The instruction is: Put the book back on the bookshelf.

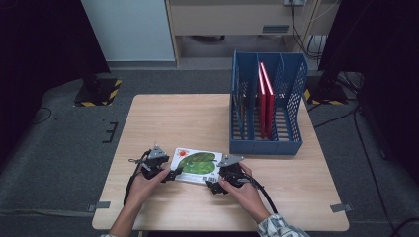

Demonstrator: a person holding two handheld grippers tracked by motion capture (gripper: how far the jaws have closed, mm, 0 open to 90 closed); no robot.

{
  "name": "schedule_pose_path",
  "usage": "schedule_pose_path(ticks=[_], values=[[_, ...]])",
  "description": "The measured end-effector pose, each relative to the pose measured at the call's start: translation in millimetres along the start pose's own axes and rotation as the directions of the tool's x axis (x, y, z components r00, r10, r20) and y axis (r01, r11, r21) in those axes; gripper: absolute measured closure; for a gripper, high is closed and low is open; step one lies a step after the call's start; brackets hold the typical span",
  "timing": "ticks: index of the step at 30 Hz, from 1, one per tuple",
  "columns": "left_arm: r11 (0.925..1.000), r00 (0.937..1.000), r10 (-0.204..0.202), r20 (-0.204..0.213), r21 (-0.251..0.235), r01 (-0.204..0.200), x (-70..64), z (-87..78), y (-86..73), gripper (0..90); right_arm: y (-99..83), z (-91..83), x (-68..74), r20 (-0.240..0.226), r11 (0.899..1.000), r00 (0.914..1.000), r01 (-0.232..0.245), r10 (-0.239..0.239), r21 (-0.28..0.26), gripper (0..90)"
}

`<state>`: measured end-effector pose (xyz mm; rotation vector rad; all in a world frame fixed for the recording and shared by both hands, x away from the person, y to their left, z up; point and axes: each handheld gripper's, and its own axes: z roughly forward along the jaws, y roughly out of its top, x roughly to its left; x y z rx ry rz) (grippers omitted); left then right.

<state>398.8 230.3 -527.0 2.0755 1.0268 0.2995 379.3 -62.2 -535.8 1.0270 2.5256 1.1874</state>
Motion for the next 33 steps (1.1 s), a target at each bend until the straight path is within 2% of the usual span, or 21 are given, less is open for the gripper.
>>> schedule_pose_path(ticks=[2,4,11,14,18,23,33], values=[[0.9998,0.9999,0.000,0.016,0.019,0.000,-1.0,2.9,-1.3,19.2,-0.4,0.4,0.0,-0.001,1.000,1.0000,0.006,-0.006,-0.002,8.3],[0.9998,0.9988,-0.003,0.050,0.019,0.002,-3.0,4.3,-1.9,19.6,-0.5,0.8,-0.1,0.001,1.000,1.0000,0.009,-0.009,-0.004,8.3],[0.9997,0.9991,0.001,0.043,0.023,-0.002,-11.3,0.7,-5.9,18.6,-1.4,-0.2,-3.5,-0.011,1.000,0.9998,0.014,-0.014,-0.008,7.5],[0.9994,0.9987,0.005,0.052,0.035,-0.006,-17.6,-2.3,-8.4,18.7,-2.2,-1.3,-4.6,-0.015,1.000,0.9998,0.015,-0.015,-0.007,7.4],[0.9990,0.9985,0.010,0.054,0.042,-0.013,-22.5,-5.2,-10.8,18.9,-3.8,-4.7,-6.4,-0.023,1.000,0.9994,0.025,-0.025,-0.002,10.3],[0.9988,0.9984,0.010,0.055,0.047,-0.012,-26.8,-7.1,-12.7,19.0,-7.6,-10.1,-5.0,-0.022,0.999,0.9986,0.048,-0.048,0.003,14.8],[0.9984,0.9987,0.006,0.051,0.055,-0.008,-35.4,-12.8,-17.9,19.0,-11.3,-15.7,0.3,-0.028,0.997,0.9965,0.080,-0.079,0.021,16.4]])
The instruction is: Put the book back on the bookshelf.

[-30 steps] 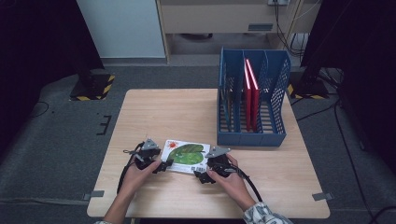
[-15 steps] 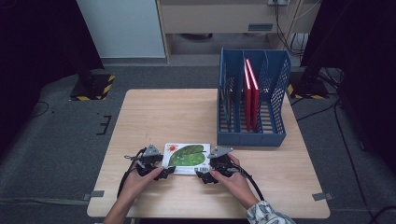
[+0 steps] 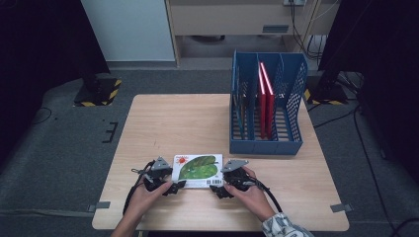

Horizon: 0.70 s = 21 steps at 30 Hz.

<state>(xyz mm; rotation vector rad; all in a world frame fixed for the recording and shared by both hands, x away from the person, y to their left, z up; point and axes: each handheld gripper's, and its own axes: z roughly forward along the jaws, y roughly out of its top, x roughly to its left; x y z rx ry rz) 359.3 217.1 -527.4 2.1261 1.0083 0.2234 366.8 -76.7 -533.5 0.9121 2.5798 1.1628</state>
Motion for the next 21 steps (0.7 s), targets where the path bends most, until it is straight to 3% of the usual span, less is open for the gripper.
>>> schedule_pose_path(ticks=[6,9,14,19,21], values=[[1.0000,1.0000,-0.001,-0.002,0.004,0.001,-1.9,-1.3,-1.1,18.4,-1.0,-1.5,3.4,-0.002,1.000,0.9999,0.015,-0.015,0.010,15.4],[0.9998,0.9997,-0.012,0.021,0.017,0.012,-0.2,-1.1,2.6,14.5,-0.3,-0.9,5.2,-0.002,1.000,0.9998,0.019,-0.019,0.008,12.3],[0.9994,0.9997,-0.024,0.006,-0.027,0.024,6.7,-4.0,7.8,10.0,1.6,-3.6,10.0,-0.003,1.000,0.9997,0.024,-0.024,0.018,9.9],[0.9975,1.0000,0.000,0.002,-0.070,0.000,16.6,0.0,17.7,7.3,0.0,-5.4,12.5,0.009,0.999,0.9996,0.026,-0.027,0.040,10.4],[0.9980,0.9995,0.031,-0.003,-0.054,-0.032,18.9,4.0,21.2,7.4,-0.3,-7.2,13.0,0.005,0.998,0.9994,0.033,-0.033,0.046,13.0]])
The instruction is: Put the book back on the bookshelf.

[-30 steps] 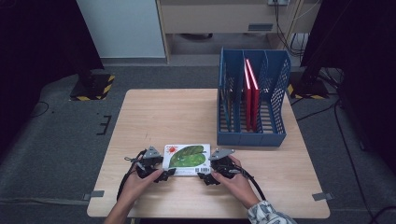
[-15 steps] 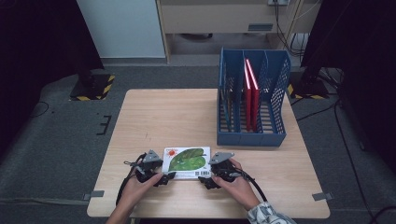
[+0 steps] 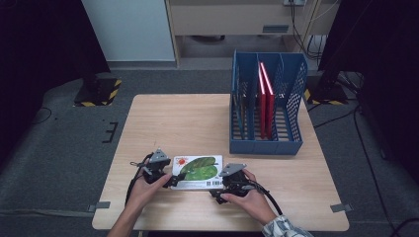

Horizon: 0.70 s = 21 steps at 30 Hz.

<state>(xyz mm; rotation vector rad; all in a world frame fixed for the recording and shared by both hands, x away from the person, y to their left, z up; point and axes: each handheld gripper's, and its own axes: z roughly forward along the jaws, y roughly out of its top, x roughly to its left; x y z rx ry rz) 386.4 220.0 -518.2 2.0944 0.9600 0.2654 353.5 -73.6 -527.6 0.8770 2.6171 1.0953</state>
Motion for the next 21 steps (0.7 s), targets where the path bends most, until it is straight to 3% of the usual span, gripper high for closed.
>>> schedule_pose_path(ticks=[2,5,6,11,21], values=[[0.9996,0.9996,0.026,-0.010,0.007,-0.026,3.1,2.7,3.0,8.4,-0.1,-1.4,1.1,0.010,1.000,0.9999,0.004,-0.004,-0.003,17.2],[0.9998,1.0000,-0.002,-0.002,-0.018,0.002,9.9,4.9,5.2,8.5,-0.1,-2.0,1.1,0.013,1.000,0.9999,0.001,-0.001,-0.002,19.3],[1.0000,1.0000,-0.005,0.000,-0.007,0.005,11.5,5.3,6.0,8.6,-0.2,-2.0,1.1,0.015,1.000,0.9999,0.003,-0.003,-0.001,21.1],[0.9997,0.9997,0.026,-0.001,-0.003,-0.026,20.0,7.8,12.6,9.0,-0.1,-1.6,2.3,0.034,1.000,0.9994,0.003,-0.003,0.007,24.4],[0.9988,1.0000,0.000,0.009,0.050,0.000,27.6,19.9,13.8,8.3,-3.6,-4.1,5.6,0.055,1.000,0.9984,0.010,-0.012,0.026,31.1]])
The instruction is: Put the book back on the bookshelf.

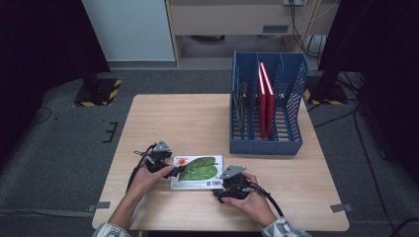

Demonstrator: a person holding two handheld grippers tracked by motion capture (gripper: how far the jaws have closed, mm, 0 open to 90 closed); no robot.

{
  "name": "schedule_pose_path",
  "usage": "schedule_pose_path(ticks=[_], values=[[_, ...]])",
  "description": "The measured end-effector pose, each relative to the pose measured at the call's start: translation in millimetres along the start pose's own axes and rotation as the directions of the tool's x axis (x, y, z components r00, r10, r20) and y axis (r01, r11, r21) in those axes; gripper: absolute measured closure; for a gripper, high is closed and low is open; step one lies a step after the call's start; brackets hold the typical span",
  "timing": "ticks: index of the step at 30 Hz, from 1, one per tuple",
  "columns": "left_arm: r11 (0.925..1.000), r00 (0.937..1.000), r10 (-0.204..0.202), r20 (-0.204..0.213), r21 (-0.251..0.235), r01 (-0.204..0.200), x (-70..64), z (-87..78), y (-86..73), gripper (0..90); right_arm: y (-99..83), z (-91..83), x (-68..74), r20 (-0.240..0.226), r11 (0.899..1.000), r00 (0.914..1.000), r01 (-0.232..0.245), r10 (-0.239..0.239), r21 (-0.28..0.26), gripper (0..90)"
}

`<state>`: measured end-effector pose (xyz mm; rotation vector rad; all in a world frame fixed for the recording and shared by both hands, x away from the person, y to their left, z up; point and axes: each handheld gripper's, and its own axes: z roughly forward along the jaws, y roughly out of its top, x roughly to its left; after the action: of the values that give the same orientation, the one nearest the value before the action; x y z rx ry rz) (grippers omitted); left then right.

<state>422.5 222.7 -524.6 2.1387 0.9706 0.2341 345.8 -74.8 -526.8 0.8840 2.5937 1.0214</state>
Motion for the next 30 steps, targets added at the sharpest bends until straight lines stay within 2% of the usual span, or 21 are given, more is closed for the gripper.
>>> schedule_pose_path(ticks=[5,10,16,25,30], values=[[0.9998,1.0000,-0.002,-0.003,0.020,0.002,0.9,5.3,-0.2,9.7,-0.5,-0.6,1.2,0.013,1.000,0.9999,-0.002,0.002,0.000,33.6],[0.9998,0.9999,-0.016,0.004,0.013,0.016,1.9,6.2,0.9,13.1,0.0,-1.6,1.3,0.017,1.000,0.9999,-0.004,0.004,0.006,36.1],[0.9996,0.9995,-0.012,0.029,0.028,0.011,-0.8,6.7,3.8,20.0,0.6,-2.9,2.3,0.019,1.000,0.9998,-0.006,0.005,0.017,38.9],[0.9994,0.9995,-0.022,0.021,0.026,0.021,0.8,3.6,1.0,19.9,1.3,-2.4,6.8,0.006,1.000,0.9999,0.011,-0.011,0.016,41.1],[0.9997,0.9994,-0.015,0.032,0.022,0.015,2.3,3.8,0.9,19.7,1.5,-2.0,6.1,0.000,1.000,1.0000,0.009,-0.009,0.016,40.3]])
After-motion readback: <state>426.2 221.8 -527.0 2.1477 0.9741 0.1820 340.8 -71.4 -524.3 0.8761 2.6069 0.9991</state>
